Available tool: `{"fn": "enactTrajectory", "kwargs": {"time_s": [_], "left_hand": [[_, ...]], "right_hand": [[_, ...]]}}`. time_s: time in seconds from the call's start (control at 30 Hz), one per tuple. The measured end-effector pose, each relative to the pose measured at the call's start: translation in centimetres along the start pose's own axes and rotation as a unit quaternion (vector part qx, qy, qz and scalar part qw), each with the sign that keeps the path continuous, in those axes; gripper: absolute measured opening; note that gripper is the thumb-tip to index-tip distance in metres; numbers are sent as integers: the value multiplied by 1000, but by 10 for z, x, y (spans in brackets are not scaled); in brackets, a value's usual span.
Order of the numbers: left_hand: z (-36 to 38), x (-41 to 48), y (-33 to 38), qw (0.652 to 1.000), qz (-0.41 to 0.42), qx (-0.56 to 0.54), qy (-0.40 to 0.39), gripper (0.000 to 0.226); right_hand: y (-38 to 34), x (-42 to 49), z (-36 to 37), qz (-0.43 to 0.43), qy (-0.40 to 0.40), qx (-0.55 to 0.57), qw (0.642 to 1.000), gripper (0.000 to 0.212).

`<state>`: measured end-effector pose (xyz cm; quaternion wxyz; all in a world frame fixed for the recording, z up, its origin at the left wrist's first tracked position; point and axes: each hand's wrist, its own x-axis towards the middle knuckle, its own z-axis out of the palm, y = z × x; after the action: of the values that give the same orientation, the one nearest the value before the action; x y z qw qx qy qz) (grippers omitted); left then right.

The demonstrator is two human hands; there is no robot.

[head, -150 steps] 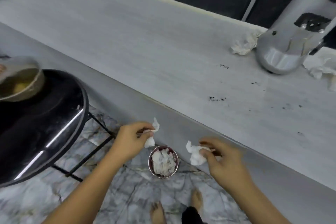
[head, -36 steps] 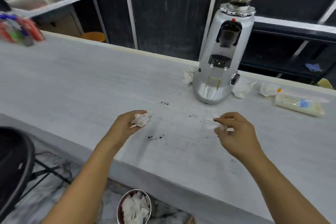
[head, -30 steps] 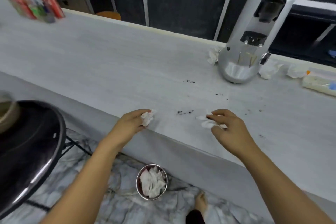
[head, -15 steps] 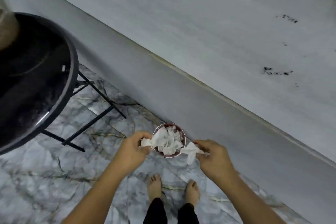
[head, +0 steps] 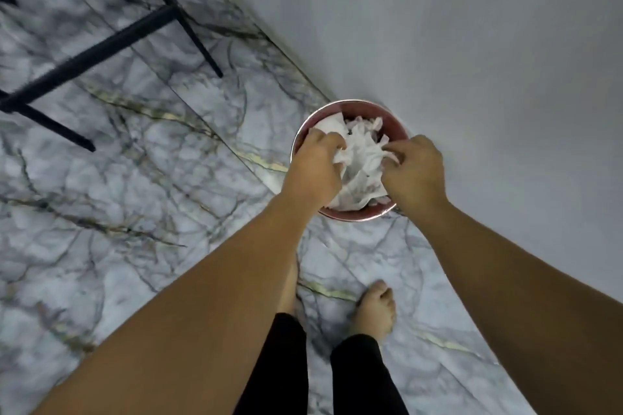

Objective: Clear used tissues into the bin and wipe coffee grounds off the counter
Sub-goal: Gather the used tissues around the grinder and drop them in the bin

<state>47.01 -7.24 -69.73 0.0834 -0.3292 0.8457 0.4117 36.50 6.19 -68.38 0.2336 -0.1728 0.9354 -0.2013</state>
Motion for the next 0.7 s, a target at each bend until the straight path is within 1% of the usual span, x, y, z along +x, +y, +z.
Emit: {"fn": "enactTrajectory", "kwargs": {"time_s": [0.07, 0.17, 0.23, 0.3, 0.37, 0.4, 0.43, 0.5, 0.57, 0.63, 0.7], "left_hand": [[11, 8, -7, 999, 4, 36, 0, 39], [15, 8, -7, 994, 17, 110, -21, 61], [10, 3, -1, 990, 29, 137, -29, 71], [-1, -7, 8, 988, 36, 145, -23, 74], [-20, -19, 21, 989, 26, 142, -26, 72], [-32, -28, 32, 991, 19, 131, -28, 69], [-48, -40, 46, 992, 10, 119, -34, 66], [-90, -66, 81, 994, 5, 97, -44, 57], [-124, -90, 110, 995, 3, 90, -50, 50], [-178, -121, 154, 996, 11, 68, -51, 45], [-236, -153, 205, 998, 25, 35, -43, 43]], "right_hand": [[12, 8, 15, -3, -12, -23, 1000, 33], [16, 11, 20, -14, -63, -70, 995, 42], [10, 7, 10, -7, -71, -60, 996, 46], [0, -5, -10, -2, -60, -49, 997, 41], [-11, -19, -34, 5, -44, -40, 998, 30], [-18, -30, -50, 13, -43, -31, 999, 26], [-27, -41, -68, 23, -48, -23, 998, 25], [-52, -71, -118, 39, -72, -9, 997, 34], [-75, -99, -161, 44, -117, 7, 992, 38], [-110, -135, -232, 51, -183, 25, 982, 33], [-149, -170, -300, 51, -229, 53, 971, 31]]}}
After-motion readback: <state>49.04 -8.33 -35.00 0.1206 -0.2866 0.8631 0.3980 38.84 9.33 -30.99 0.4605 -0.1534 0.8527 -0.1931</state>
